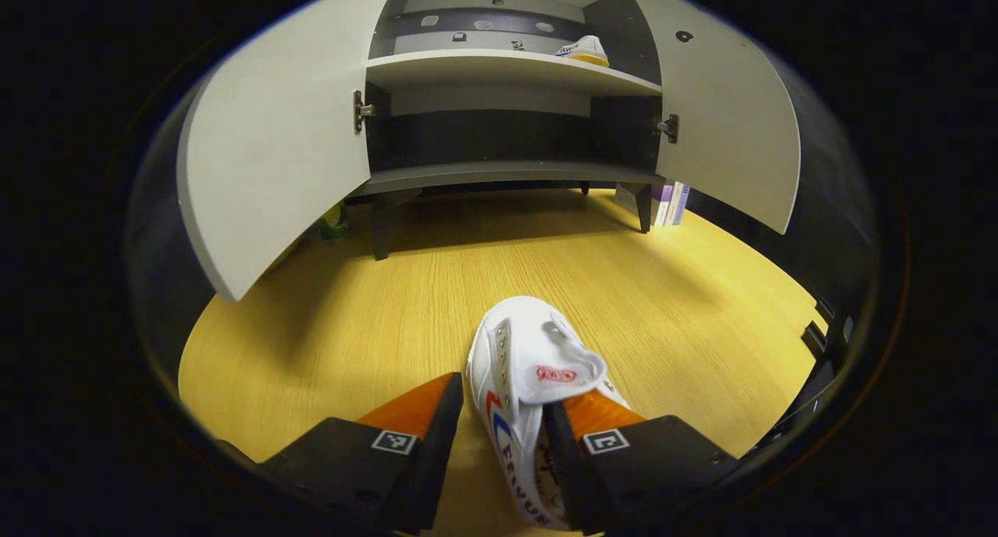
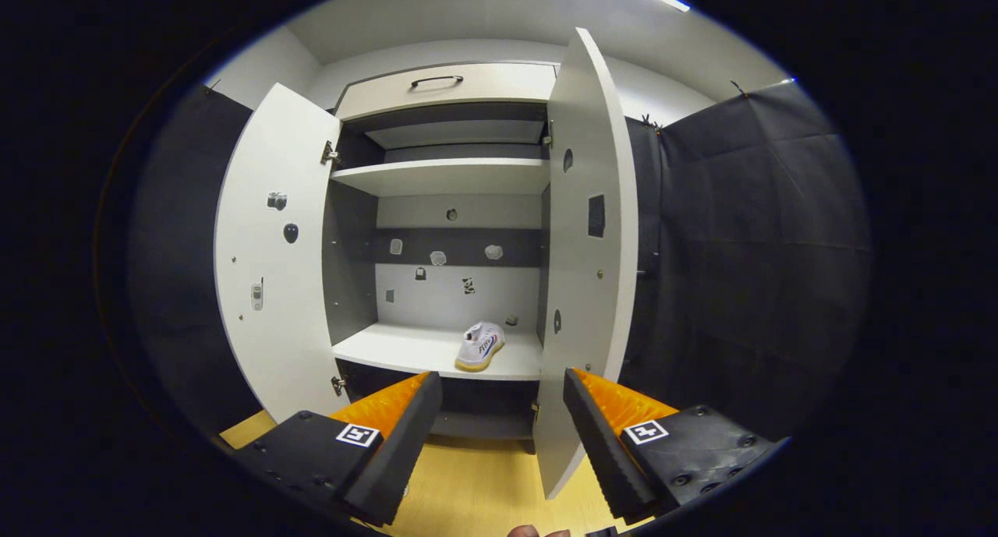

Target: Grab one shoe with the right hand and put it into the shoe cabinet, grab the other shoe with the left hand and put it into the shoe cabinet; then close the right door with the right hand and the left door with the left hand.

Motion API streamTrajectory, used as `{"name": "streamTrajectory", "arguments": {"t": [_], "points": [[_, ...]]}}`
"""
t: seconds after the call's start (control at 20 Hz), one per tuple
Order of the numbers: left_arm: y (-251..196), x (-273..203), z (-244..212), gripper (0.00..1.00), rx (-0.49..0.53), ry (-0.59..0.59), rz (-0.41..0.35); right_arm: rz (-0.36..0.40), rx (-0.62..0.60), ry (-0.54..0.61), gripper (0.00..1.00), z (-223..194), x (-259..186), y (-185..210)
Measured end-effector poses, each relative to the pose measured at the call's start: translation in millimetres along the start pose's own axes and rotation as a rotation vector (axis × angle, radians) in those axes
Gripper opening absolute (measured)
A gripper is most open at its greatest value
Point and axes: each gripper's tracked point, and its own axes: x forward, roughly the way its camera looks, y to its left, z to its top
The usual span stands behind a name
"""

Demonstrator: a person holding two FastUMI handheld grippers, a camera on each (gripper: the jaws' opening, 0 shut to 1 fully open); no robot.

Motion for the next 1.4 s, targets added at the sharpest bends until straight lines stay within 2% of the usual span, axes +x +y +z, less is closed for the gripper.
{"name": "streamTrajectory", "arguments": {"t": [0.05,0.1,0.15,0.25,0.3,0.35,0.4,0.5,0.6,0.8,0.95,1.15,1.3,1.4], "points": [[0.9,2.9,0.9,0.51,-0.002,0.001,0.018,-0.014,-0.003,0.003,0.98,-1.8,0.0,-4.7],[6.3,7.8,1.2,0.45,0.002,0.001,0.043,-0.028,-0.005,0.007,0.98,-3.8,0.1,-8.8],[12.9,11.4,0.1,0.34,0.014,0.009,0.067,-0.040,-0.007,0.006,0.98,-4.7,-0.3,-12.9],[16.6,13.5,-1.1,0.17,0.033,0.044,0.076,-0.055,-0.008,0.010,0.98,-6.9,0.3,-18.4],[16.7,14.0,-4.9,0.16,0.035,0.074,0.079,-0.056,-0.007,0.011,0.98,-7.8,0.9,-20.5],[15.0,12.6,-3.8,0.10,0.021,0.089,0.074,-0.058,-0.007,0.010,0.98,-7.6,0.7,-22.4],[13.2,8.5,-1.2,0.07,-0.003,0.102,0.069,-0.059,-0.006,0.007,0.98,-6.9,0.9,-24.9],[14.5,3.9,9.3,0.05,-0.044,0.110,0.062,-0.055,0.000,0.000,0.98,-4.1,-0.4,-28.3],[12.1,-7.7,31.5,0.05,-0.040,0.087,0.067,-0.047,0.005,-0.011,0.98,2.0,-2.5,-33.2],[5.1,-40.6,93.1,0.05,-0.083,0.039,0.102,-0.040,0.026,-0.040,0.98,15.3,-6.8,-49.5],[5.8,-61.5,154.8,0.05,-0.124,-0.013,0.145,-0.041,0.063,-0.029,0.98,15.8,-9.5,-65.9],[6.3,-80.2,240.9,0.05,-0.183,-0.070,0.162,-0.059,0.139,0.011,0.98,6.6,-12.2,-92.5],[16.3,-78.1,304.3,0.05,-0.175,-0.109,0.192,-0.073,0.101,0.018,0.98,-4.3,-5.5,-111.2],[23.2,-72.4,342.1,0.05,-0.158,-0.134,0.212,-0.053,0.065,0.074,0.98,-25.7,-4.8,-114.7]]}}
